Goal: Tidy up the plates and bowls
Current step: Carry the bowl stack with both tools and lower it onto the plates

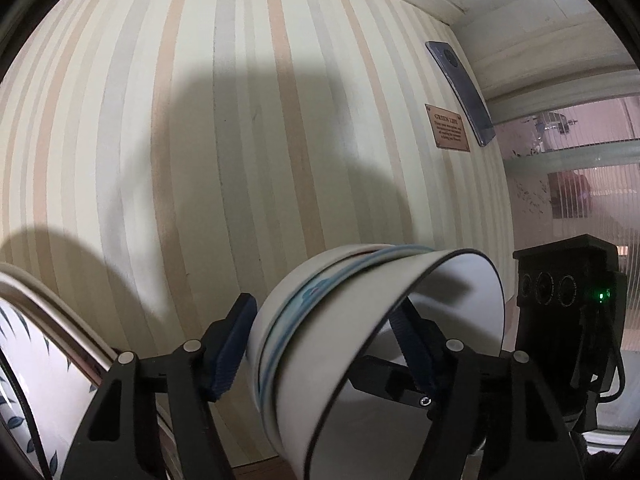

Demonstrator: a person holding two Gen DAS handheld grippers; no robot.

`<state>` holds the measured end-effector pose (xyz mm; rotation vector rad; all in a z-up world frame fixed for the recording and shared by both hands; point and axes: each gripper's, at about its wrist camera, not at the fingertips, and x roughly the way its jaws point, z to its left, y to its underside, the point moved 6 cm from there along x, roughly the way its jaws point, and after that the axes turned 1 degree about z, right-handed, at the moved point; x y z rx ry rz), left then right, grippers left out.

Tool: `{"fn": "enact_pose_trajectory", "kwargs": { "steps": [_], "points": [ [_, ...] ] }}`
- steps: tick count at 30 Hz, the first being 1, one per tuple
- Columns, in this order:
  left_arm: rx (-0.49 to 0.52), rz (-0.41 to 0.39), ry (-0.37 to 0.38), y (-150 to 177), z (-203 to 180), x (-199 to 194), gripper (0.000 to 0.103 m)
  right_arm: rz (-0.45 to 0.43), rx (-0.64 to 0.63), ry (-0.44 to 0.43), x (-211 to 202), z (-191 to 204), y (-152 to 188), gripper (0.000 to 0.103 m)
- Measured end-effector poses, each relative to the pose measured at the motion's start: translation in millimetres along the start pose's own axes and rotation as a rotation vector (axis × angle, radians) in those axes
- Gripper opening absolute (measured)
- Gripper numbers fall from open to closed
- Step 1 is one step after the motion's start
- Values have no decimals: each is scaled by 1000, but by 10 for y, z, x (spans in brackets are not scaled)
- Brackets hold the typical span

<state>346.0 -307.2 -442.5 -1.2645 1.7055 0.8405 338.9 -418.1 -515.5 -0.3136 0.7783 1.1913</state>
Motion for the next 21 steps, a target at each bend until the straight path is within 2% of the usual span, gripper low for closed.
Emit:
{"fn": "enact_pose_trajectory", "kwargs": {
  "steps": [12,21],
  "points": [
    [-55,7,-25,105,94,-122,65,26,-3,22,-6,110,14,61],
    [-119,-33,-32,176,317,-483,65,77,-57,22,99,512,1,61]
  ]
}}
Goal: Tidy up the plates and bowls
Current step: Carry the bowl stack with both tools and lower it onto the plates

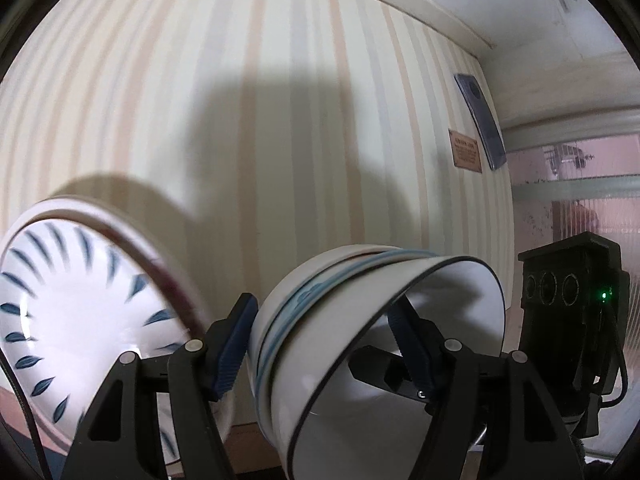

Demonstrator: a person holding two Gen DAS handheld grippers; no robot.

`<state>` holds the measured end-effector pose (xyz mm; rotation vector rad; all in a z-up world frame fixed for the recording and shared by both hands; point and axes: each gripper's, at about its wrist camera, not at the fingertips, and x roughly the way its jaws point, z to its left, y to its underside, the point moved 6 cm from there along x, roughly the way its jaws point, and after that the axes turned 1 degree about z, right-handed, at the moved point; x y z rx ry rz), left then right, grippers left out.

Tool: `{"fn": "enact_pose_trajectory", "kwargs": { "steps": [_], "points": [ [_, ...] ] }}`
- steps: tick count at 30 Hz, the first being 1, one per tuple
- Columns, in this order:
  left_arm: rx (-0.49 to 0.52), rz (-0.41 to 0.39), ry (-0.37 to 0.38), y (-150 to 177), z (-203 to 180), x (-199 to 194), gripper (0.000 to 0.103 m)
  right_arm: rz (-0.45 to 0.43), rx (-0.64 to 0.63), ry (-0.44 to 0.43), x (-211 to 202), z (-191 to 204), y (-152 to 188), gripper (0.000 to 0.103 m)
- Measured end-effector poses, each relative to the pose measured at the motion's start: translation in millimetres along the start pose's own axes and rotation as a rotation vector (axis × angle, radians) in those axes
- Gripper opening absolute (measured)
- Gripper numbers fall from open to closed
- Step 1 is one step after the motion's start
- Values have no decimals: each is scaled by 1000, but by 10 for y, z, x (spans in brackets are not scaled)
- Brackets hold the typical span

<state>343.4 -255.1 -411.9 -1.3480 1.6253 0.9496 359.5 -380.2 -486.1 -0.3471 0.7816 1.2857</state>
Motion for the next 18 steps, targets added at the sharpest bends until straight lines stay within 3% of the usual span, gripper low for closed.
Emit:
{"fn": "enact_pose_trajectory", "kwargs": {
  "steps": [13,18],
  "points": [
    [-138,-117,-28,141,676,-696,65,116,-146,-17,444,958,117,61],
    [-214,-148,-32,180,1034,-850,65,169,-195,-20,656,1134,199,61]
  ]
}}
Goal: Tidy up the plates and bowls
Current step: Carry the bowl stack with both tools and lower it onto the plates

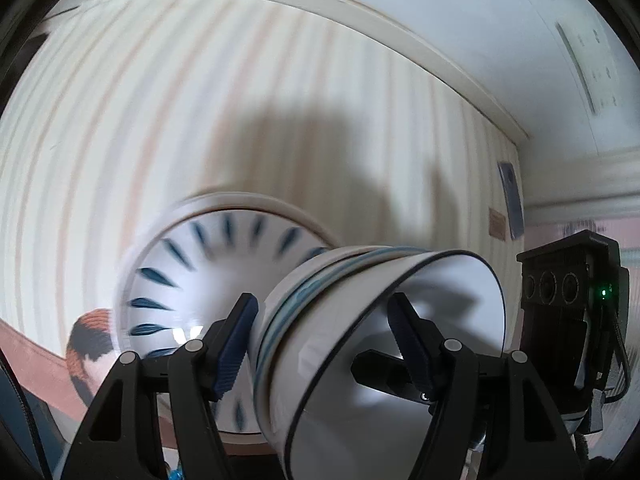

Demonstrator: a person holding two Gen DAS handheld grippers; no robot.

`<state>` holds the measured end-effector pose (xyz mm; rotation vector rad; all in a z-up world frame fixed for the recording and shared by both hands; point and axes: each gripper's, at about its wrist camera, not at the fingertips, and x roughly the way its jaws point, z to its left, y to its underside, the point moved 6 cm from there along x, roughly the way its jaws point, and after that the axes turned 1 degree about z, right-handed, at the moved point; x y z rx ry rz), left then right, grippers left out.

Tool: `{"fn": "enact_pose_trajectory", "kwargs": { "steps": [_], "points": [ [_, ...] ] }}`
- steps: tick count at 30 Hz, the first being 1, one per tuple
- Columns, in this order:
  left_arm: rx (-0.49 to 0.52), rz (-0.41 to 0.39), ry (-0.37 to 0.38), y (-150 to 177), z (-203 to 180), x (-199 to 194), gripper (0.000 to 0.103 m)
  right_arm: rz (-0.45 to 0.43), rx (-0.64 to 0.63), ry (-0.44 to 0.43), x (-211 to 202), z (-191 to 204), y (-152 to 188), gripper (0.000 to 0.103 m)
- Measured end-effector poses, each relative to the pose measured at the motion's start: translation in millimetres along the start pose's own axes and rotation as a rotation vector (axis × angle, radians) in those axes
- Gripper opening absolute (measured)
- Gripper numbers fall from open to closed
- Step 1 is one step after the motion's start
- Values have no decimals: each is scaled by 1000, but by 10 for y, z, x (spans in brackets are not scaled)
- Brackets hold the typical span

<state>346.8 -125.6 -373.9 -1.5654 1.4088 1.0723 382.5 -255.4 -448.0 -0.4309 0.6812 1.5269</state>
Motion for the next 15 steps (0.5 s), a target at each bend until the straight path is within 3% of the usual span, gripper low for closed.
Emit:
{"fn": "enact_pose_trajectory", "kwargs": {
  "steps": [9,15],
  "points": [
    [-82,-12,-2,-7,514,-30,65,70,-45,25,481,195,-36,61],
    [-108,-9,1,-28,582,55,65,83,-44,43,703,231,-81,61]
  ]
}}
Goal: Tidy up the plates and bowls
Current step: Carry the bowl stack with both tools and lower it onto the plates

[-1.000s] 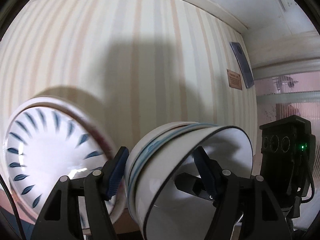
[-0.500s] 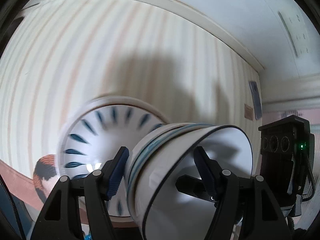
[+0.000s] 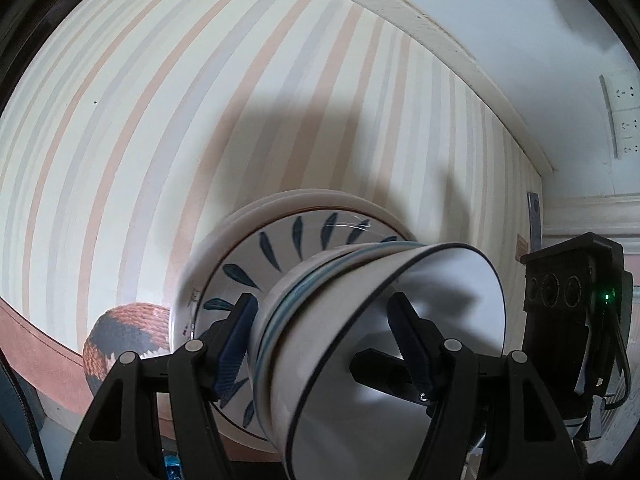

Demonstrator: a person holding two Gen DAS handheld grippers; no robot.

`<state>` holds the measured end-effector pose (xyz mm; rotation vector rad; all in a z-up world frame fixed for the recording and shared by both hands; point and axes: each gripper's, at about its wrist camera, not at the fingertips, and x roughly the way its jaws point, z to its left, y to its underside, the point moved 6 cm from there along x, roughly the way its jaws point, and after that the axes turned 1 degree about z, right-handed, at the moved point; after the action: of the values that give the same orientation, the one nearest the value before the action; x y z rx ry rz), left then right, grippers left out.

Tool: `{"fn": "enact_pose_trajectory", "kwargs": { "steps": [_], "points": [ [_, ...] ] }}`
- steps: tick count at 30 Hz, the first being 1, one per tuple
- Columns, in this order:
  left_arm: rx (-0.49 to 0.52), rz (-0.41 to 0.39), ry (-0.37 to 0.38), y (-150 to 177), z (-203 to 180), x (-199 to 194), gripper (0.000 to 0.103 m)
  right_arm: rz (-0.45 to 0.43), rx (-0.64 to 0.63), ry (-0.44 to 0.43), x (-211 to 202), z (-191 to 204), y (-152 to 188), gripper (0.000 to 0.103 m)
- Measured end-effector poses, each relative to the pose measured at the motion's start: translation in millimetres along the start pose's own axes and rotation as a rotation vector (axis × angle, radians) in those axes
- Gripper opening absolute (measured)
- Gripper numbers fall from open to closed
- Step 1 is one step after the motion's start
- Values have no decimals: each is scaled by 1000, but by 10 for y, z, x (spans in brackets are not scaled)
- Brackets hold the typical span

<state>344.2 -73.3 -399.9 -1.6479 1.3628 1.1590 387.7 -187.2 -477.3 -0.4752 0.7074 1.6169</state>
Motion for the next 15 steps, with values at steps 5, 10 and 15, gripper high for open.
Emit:
{"fn": "enact_pose_trajectory", "kwargs": {
  "steps": [5,10,15],
  "points": [
    [-4,5,1,-41,63,43,65,4,6,16,110,47,-26,61],
    [-7,1,7,-70,101,36,65,0,4,30,159,103,-67,61],
    [1,1,6,-59,107,16,64,1,-2,44,180,132,-79,61]
  ]
}}
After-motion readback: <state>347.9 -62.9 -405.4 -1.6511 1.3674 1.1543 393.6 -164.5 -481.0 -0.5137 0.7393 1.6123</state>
